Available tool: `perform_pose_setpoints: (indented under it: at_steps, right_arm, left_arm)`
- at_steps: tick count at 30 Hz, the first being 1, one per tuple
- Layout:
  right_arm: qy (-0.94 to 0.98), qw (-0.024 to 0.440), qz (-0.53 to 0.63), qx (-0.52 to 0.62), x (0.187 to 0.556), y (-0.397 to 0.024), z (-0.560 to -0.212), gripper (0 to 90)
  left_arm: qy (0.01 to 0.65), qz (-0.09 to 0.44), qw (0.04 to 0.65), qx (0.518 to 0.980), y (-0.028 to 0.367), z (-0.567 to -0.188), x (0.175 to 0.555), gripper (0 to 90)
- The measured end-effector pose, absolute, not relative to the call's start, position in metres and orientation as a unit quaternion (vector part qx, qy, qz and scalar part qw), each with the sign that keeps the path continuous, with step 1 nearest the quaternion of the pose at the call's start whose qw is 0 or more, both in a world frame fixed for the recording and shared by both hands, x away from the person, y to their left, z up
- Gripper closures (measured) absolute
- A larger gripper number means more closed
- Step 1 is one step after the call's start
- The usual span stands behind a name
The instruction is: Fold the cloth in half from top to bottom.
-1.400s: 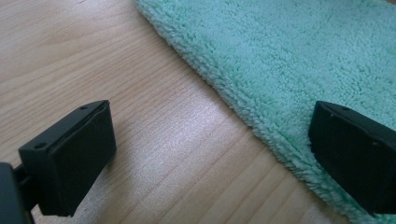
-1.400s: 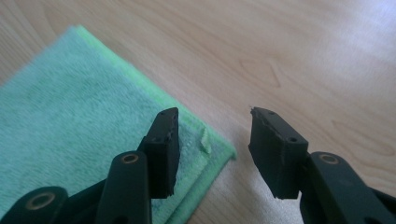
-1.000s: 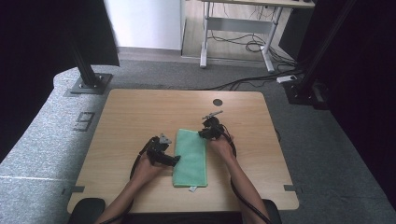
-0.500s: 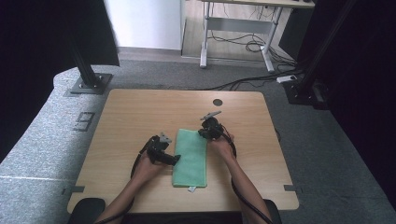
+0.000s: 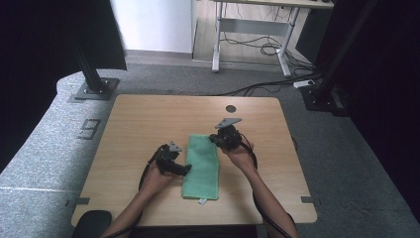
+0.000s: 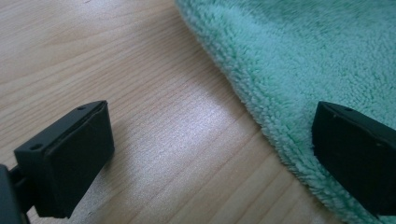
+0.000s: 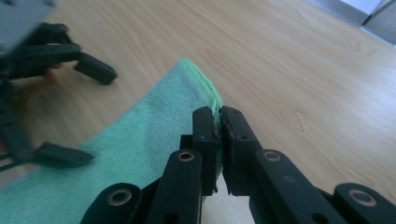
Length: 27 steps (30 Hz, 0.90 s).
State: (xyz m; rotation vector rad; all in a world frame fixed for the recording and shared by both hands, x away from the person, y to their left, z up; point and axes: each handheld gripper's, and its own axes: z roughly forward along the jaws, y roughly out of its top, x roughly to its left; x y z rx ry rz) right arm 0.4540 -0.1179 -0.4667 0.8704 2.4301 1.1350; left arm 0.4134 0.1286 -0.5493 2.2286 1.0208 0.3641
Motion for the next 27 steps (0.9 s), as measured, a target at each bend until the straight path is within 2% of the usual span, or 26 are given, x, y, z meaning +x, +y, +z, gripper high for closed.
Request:
perform_pose_setpoints:
  at_steps: [16,27]
  right_arm:
    - [0.846,0.155,0.440,0.259,0.390,-0.134,-0.447,83.7]
    - [0.850,0.121,0.442,0.260,0.356,-0.143,-0.473,83.5]
  left_arm:
    - [0.392,0.141,0.325,0.849,0.128,-0.549,0.413,0.1]
    - [0.394,0.141,0.324,0.848,0.128,-0.549,0.414,0.0]
